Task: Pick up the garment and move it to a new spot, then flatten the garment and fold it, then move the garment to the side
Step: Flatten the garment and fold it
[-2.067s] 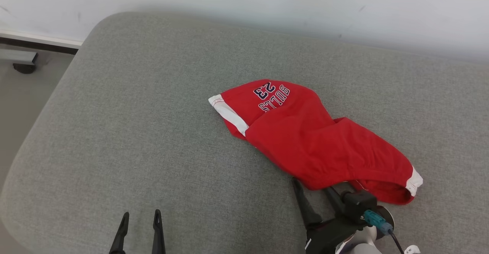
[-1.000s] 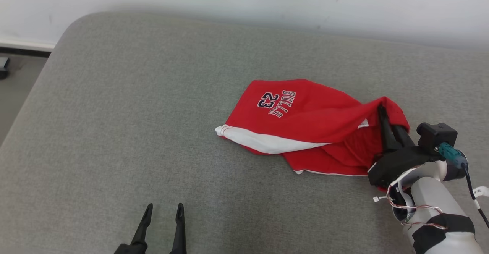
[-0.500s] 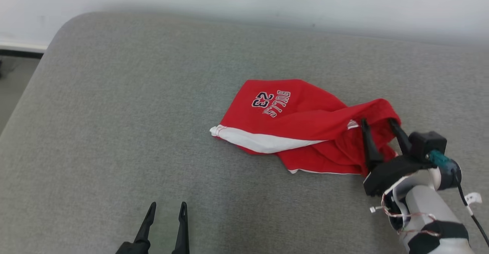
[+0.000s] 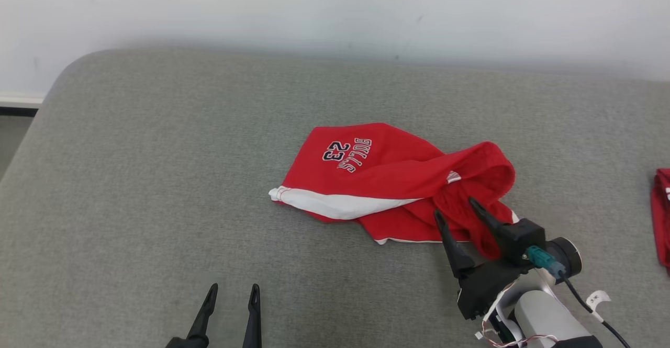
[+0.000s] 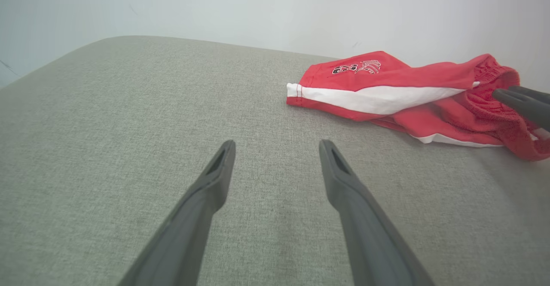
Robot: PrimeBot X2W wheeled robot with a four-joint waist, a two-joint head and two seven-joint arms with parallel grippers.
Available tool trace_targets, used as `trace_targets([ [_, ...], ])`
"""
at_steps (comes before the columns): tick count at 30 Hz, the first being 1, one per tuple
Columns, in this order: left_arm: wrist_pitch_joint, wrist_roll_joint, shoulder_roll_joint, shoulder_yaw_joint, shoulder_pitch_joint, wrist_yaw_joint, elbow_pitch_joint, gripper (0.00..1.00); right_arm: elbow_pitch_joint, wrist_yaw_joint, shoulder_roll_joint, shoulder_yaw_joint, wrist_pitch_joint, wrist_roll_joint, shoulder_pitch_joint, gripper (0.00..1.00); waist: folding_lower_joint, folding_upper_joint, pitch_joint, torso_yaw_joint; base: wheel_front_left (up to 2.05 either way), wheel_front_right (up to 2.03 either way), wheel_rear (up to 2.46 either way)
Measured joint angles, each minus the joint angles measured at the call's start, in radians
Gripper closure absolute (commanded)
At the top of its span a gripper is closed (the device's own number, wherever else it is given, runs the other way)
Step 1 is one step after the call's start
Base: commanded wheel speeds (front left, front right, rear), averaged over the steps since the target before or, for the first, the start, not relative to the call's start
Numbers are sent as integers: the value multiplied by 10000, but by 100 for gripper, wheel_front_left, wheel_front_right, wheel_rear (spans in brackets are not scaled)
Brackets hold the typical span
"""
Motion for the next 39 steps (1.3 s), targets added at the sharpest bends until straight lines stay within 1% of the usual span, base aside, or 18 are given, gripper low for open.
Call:
trace_targets([
  [5,0,73,0,48,73,-4,42,0,828,0,-17,245,0,-384,-423,0,0,0,31,315,0,0,0],
  [10,0,71,0,96,136,-4,36,0,1592,0,13,-215,0,-514,-860,0,0,0,73,638,0,0,0],
  [13,0,67,0,86,218,2,23,0,2100,0,75,-261,2,-648,-1001,0,0,0,130,731,0,0,0],
  [17,0,-13,0,38,213,86,-8,0,2474,0,148,-198,2,-708,-1191,0,0,0,242,738,0,0,0],
  [18,0,-13,0,19,200,88,-10,0,2489,0,153,-192,2,-717,-1262,4,1,0,273,728,0,0,0],
  [19,0,-15,0,0,176,90,-13,0,2512,0,171,-184,2,-721,-1335,14,1,0,306,718,0,0,0],
  [21,0,-31,0,-58,90,102,-17,0,2527,0,201,-205,0,-746,-1435,32,1,0,365,697,0,0,0],
  [22,0,-31,0,-75,44,105,-35,0,2522,0,211,-217,0,-777,-1465,35,1,0,389,687,0,0,0],
  [23,0,-33,0,-94,24,130,-40,0,2518,0,219,-222,0,-777,-1476,48,1,0,411,679,0,0,0],
  [27,0,-48,0,-132,20,150,-29,0,2612,0,249,-201,2,-798,-1480,60,1,0,448,670,0,0,0],
  [28,0,-63,0,-130,19,150,-17,0,2675,0,263,-198,0,-811,-1492,64,1,0,453,678,0,0,0],
  [29,0,-82,0,-132,19,150,-12,0,2704,0,265,-198,0,-811,-1507,79,1,0,455,681,0,0,0],
  [30,0,-92,0,-125,18,167,-8,0,2729,0,268,-199,0,-811,-1525,92,0,0,459,685,0,0,0],
  [31,0,-94,0,-125,18,173,-4,0,2746,0,274,-198,0,-811,-1544,100,0,0,464,689,0,0,0],
  [34,0,-100,0,-96,16,174,-4,0,2606,0,305,-173,0,-765,-1561,100,1,0,469,671,0,0,0],
  [39,0,-94,0,46,37,173,38,0,1843,0,339,-8,2,-479,-1314,100,1,0,329,513,0,0,0],
])
